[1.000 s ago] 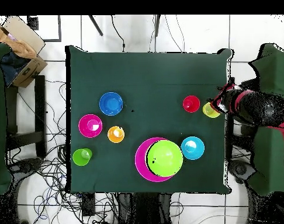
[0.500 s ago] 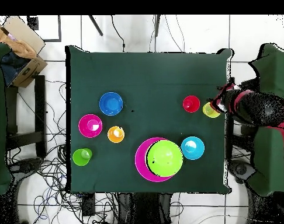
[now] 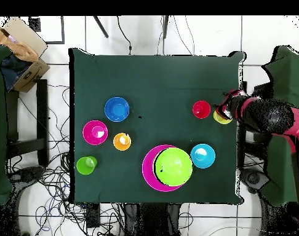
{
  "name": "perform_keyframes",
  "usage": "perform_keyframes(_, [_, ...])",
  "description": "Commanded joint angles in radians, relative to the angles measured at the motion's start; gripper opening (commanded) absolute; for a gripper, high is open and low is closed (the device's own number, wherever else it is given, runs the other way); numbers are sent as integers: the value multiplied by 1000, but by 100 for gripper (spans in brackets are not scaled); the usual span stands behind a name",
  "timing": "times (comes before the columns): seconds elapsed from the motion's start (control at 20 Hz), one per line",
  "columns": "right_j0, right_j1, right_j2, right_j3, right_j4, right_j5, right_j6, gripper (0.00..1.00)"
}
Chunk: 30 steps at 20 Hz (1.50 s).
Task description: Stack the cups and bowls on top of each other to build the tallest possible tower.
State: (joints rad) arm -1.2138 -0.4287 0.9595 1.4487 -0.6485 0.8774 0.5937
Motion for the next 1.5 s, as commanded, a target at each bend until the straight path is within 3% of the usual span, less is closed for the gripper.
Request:
perform_keyframes(0.05, [54,44,-58,27,-106,-36,-166,100])
perform_keyframes(0.7, [72,42,-64,13,-129,-52,-123,100])
perform_keyframes(1.05, [112,83,-108,-11,-160,-95,-57,100])
perform_keyframes(1.5, [160,144,-177,-65,-148,-69,-15,100])
